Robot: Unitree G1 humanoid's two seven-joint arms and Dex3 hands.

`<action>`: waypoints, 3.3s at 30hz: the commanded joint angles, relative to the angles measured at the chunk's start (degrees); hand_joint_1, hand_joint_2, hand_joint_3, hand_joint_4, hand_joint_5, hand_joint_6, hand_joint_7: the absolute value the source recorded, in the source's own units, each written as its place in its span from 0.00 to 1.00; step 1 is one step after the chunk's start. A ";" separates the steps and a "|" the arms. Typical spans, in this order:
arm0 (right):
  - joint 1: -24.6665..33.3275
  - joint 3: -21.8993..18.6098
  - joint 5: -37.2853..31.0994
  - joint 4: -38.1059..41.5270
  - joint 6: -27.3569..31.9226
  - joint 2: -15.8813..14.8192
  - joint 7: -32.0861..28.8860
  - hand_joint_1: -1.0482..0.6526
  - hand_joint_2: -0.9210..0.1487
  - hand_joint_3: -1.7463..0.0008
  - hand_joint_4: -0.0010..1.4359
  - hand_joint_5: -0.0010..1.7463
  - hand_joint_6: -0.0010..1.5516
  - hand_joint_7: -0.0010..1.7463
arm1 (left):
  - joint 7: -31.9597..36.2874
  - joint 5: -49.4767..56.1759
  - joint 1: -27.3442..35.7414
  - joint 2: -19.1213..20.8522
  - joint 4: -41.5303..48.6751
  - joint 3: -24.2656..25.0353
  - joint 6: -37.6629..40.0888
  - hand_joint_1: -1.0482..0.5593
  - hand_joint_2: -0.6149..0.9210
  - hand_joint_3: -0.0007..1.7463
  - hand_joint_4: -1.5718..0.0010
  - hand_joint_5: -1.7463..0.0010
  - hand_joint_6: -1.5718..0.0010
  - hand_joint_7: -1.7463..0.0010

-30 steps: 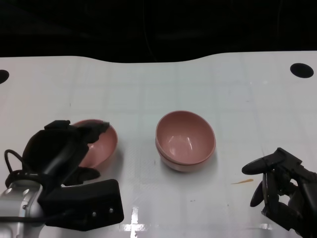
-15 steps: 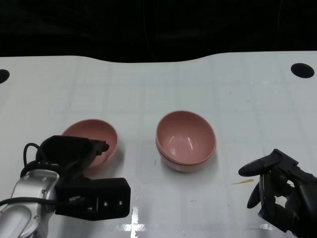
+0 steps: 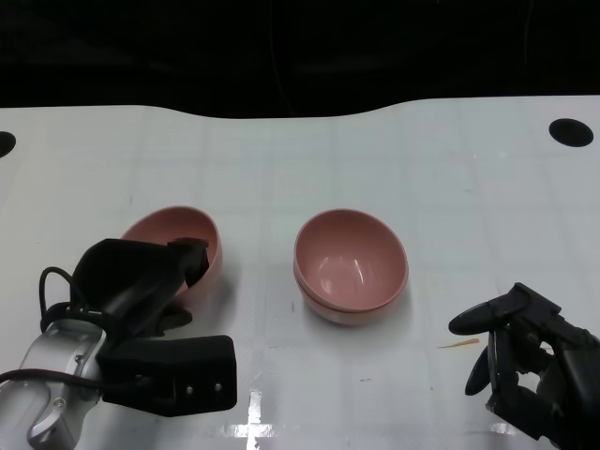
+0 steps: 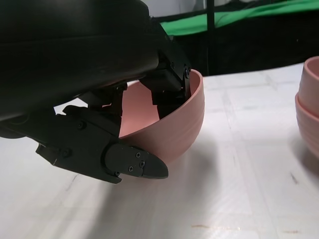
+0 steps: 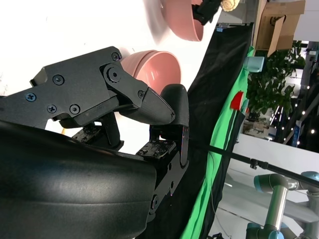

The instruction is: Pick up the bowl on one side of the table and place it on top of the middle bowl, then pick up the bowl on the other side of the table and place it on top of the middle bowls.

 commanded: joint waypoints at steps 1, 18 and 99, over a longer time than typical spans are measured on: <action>-0.02 -0.15 0.63 -0.34 -0.36 -0.02 0.47 0.57 0.40 0.31 0.54 0.95 0.46 0.79 | 3.77 -0.83 -1.33 0.83 -0.73 0.73 -2.03 0.51 0.94 0.26 0.51 0.00 0.56 0.22; 0.33 0.06 0.76 -0.86 0.95 0.49 0.79 0.57 0.42 0.29 0.54 0.96 0.46 0.79 | 8.33 -1.77 -7.35 -4.72 -2.01 -1.62 -8.26 0.50 0.80 0.50 0.48 0.00 0.52 0.19; 0.52 1.04 0.73 -1.64 2.84 0.82 1.09 0.57 0.41 0.30 0.54 0.95 0.47 0.77 | -11.83 -38.19 7.76 -7.71 -13.64 9.44 -26.72 0.34 1.00 0.15 0.80 0.34 0.59 0.91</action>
